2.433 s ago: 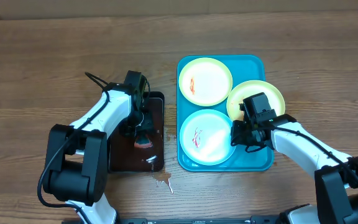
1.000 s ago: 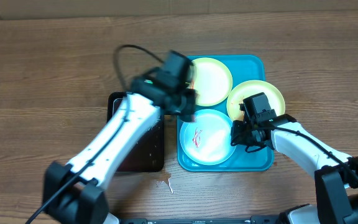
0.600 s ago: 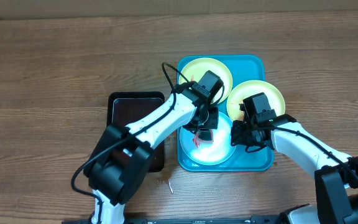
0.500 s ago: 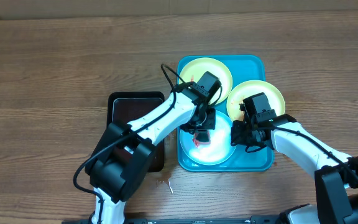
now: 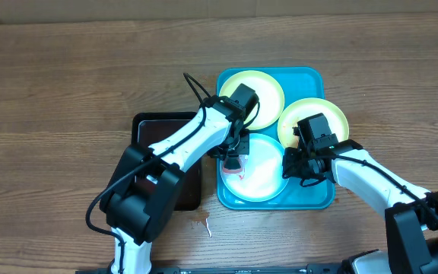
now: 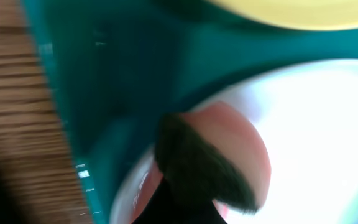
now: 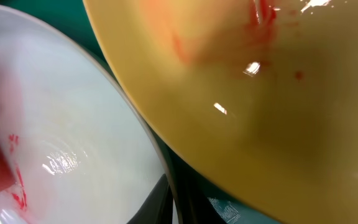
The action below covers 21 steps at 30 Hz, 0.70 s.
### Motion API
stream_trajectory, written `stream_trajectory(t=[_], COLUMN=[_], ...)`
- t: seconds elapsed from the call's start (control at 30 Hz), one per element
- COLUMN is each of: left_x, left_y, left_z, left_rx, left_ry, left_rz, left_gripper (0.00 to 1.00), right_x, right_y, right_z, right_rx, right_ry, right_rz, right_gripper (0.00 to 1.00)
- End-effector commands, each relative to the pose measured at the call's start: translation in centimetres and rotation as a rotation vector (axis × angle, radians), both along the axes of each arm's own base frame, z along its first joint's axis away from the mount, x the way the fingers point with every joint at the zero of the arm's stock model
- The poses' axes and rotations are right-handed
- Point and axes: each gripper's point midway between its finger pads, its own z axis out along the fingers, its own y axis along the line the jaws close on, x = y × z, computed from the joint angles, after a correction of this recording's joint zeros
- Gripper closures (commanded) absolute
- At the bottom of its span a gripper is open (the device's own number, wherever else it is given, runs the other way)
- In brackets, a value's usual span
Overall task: Clean dirty plates on tray and stack at the side
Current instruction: 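Scrub the white plate with the sponge in the left gripper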
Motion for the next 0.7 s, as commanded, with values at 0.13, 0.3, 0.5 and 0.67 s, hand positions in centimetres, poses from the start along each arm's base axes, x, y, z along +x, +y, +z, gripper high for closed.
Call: stream_trajectory(t=[0.13,0.3,0.5,0.67], left_x=[-3.4,-4.7,-3.5,-3.5], left_y=[-7.7,-7.5,-2.9,1.8], left_z=[-0.5,-2.0,-0.8,-0.1], left_rx=[-0.349,-0.304,-0.121,0.118], left_ry=[0.171,0.247,0.195,0.138], left_rz=[-0.165,-0.100,-0.023,-0.011], left_gripper=[0.96,0.96,0.96,0.96], right_x=[-0.3,-0.6,-0.7,-0.5], right_y=[-0.9,-1.0,-1.0,-0.9], right_z=[-0.4,-0.4,-0.4,-0.4], right_rx=[-0.044,-0.048,-0.048,-0.046], right_ry=[0.008,0.022,0.022,0.015], right_rz=[-0.017,-0.016,-0.016,-0.017], right_gripper=[0.92,0.92,0.92,0.92])
